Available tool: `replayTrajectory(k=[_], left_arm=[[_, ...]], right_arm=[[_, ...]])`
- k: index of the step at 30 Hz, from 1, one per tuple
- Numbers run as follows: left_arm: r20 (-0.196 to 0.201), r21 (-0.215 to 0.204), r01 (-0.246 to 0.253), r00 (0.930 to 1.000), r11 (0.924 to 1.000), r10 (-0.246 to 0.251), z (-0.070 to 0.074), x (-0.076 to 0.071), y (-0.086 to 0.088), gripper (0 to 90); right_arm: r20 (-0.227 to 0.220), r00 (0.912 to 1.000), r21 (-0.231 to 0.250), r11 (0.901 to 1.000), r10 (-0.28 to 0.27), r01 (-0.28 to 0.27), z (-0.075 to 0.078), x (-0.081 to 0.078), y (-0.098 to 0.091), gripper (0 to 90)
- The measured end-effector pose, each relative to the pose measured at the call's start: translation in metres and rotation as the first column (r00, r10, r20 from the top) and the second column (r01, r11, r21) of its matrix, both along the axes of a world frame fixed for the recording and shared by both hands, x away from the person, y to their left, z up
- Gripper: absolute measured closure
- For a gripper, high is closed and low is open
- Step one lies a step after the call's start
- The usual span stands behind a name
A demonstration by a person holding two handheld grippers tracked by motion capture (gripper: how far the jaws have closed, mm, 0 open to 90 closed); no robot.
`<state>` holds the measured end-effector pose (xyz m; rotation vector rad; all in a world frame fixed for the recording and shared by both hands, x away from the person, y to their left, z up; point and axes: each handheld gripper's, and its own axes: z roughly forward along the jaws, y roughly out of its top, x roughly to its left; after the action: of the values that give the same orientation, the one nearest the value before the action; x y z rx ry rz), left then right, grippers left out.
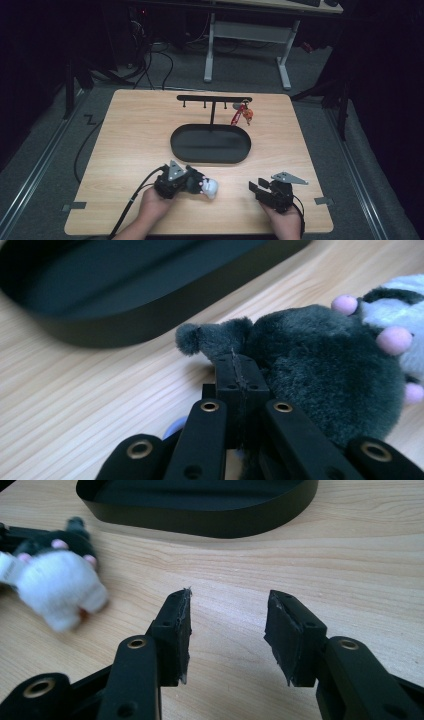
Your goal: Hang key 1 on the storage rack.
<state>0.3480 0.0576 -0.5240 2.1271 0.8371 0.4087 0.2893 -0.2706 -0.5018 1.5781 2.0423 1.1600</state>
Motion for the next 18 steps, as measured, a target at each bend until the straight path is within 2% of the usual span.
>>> replayTrajectory(k=[5, 9, 11, 13, 17, 18], left_arm=[[0.004, -0.008, 0.058, 0.9983, 0.9983, -0.058, 0.001, -0.003, -0.037, 90.0], [0.007, -0.020, 0.096, 0.9954, 0.9952, -0.095, 0.002, -0.006, -0.054, 90.0], [0.009, -0.027, 0.096, 0.9954, 0.9950, -0.096, 0.002, -0.006, -0.055, 90.0], [0.009, -0.052, 0.070, 0.9975, 0.9962, -0.070, 0.005, -0.003, -0.049, 89.8], [0.024, -0.072, 0.056, 0.9982, 0.9959, -0.054, 0.010, -0.010, -0.027, 87.7], [0.016, -0.080, 0.057, 0.9983, 0.9952, -0.056, 0.011, -0.015, -0.020, 88.4]], right_arm=[[0.000, 1.0000, 0.009, 0.9999, -0.007, 0.007, 0.000, -0.001, -0.004, 53.4], [-0.004, 0.9999, 0.018, 0.9998, -0.012, 0.012, 0.000, -0.002, -0.006, 53.4], [0.000, 0.9999, 0.020, 0.9997, -0.012, 0.012, 0.000, -0.003, -0.007, 53.5], [0.004, 0.9999, 0.026, 0.9996, -0.015, 0.015, 0.001, -0.003, -0.008, 53.4], [-0.007, 0.9997, 0.033, 0.9992, -0.023, 0.023, 0.000, -0.004, -0.009, 53.5], [-0.006, 0.9997, 0.032, 0.9992, -0.023, 0.023, 0.000, -0.004, -0.009, 53.5]])
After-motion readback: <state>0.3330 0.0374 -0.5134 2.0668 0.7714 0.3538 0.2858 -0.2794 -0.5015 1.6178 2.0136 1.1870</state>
